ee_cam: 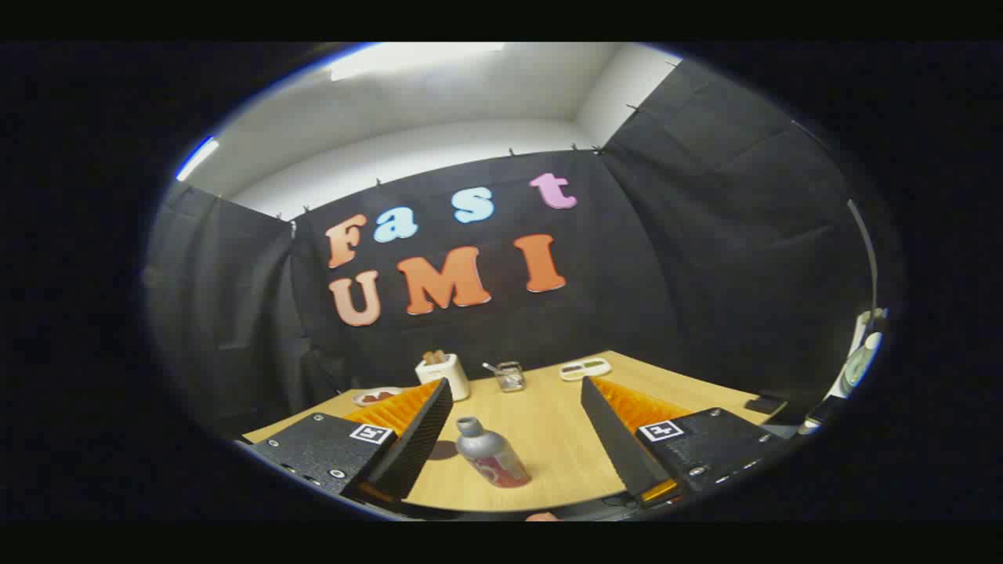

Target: Take the bottle from table, then pour the juice into the cup, finally place the bottle on the coaster

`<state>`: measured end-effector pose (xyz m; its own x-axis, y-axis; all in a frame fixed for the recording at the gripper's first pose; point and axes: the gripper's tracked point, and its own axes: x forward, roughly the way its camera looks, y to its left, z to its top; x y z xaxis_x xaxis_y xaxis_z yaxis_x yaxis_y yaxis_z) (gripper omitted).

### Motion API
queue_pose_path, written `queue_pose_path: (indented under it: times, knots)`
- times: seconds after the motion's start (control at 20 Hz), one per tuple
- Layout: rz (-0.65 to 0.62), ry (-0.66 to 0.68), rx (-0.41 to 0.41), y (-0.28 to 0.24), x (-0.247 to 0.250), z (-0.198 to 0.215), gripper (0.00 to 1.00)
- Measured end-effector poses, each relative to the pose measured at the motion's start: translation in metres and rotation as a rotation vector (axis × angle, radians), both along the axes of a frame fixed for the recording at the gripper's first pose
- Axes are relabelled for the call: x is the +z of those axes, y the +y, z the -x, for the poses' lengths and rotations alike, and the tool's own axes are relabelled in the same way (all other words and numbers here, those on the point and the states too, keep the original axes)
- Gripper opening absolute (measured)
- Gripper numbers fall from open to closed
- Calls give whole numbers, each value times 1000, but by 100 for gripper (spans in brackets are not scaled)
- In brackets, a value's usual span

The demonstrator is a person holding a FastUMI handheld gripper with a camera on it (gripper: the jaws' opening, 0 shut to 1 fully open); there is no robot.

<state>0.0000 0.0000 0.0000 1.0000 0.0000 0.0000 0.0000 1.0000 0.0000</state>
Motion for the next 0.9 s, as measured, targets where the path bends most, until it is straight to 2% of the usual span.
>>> queue_pose_path:
  times: [0.2,0.35,0.55,0.9]
  knots:
    - [110,6,-95,-35,-11,20,99]
    - [163,14,-62,-21,-20,22,99]
    - [134,-15,48,13,-29,29,99]
    - [220,37,35,17,-61,19,99]
